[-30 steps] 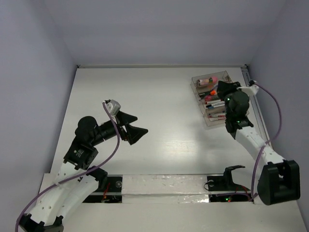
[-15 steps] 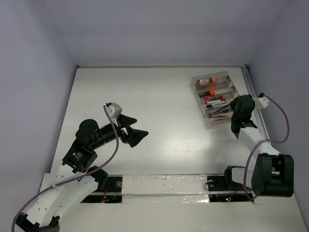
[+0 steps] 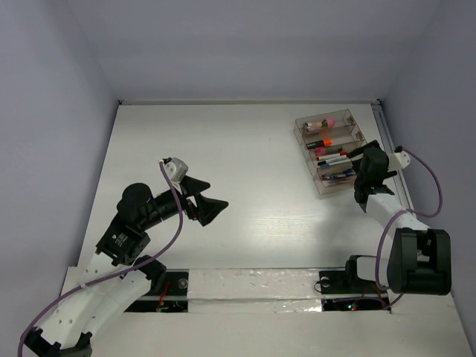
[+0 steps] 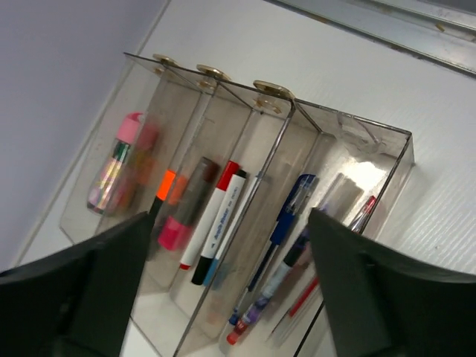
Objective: Sort the stationery into containers
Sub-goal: Reset both arms
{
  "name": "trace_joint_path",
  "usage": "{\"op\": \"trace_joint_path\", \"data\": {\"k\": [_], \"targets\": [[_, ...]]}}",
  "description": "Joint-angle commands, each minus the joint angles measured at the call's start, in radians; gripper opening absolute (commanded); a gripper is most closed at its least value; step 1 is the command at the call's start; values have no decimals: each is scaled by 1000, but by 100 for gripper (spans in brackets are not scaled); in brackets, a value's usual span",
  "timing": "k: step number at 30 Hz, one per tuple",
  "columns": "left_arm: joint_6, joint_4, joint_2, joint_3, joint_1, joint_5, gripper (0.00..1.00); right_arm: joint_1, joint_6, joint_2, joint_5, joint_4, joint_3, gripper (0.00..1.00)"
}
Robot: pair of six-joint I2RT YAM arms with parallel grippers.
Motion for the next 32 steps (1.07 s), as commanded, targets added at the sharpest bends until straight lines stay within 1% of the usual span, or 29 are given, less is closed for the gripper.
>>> {"op": "trace_joint_path", "data": {"k": [1,3,4,5,7,8,9,10,11,13,14,16,17,18,19,21,23,27,32], "targets": [[8,26,5,10,-7,-6,99,-6,-32,-94,8,-30,52,96],[9,25,10,13,-7,-20,99,-6,-41,-143,-70,-62,84,97],[12,22,10,16,-7,-27,99,-6,-44,-201,-112,-71,91,98],[18,22,10,21,-7,-32,99,-6,-47,-232,-215,-76,96,100],[23,22,-3,24,-7,-61,99,-6,-35,-322,-340,-61,108,98],[23,23,-13,25,-7,-75,99,-6,-41,-351,-465,-56,113,98],[23,25,-20,27,-7,-102,99,-6,-44,-382,-544,-50,118,100],[23,28,-27,28,-7,-116,99,-6,-50,-408,-605,-71,142,100],[23,31,-44,30,-7,-129,99,-6,-61,-460,-709,-94,165,100],[18,54,-64,27,2,-161,99,-6,-67,-519,-814,-99,191,100],[12,63,-84,25,2,-170,99,-6,-63,-589,-859,-116,212,100],[-5,83,-96,37,2,-205,99,-6,-86,-667,-877,-163,239,100],[-6,83,-101,68,2,-219,99,-6,-109,-706,-861,-188,272,100],[-8,83,-101,91,2,-250,99,-6,-119,-779,-845,-212,288,100],[-6,83,-99,115,2,-270,99,-6,-133,-813,-829,-255,303,100],[-3,81,-95,197,2,-326,99,-6,-167,-899,-772,-288,334,100],[6,83,-95,259,2,-357,99,-6,-208,-944,-717,-351,349,100],[1,83,-87,313,2,-406,99,-6,-254,-991,-646,-421,352,100],[-32,83,-75,286,2,-405,99,-6,-262,-952,-689,-449,345,100]]}}
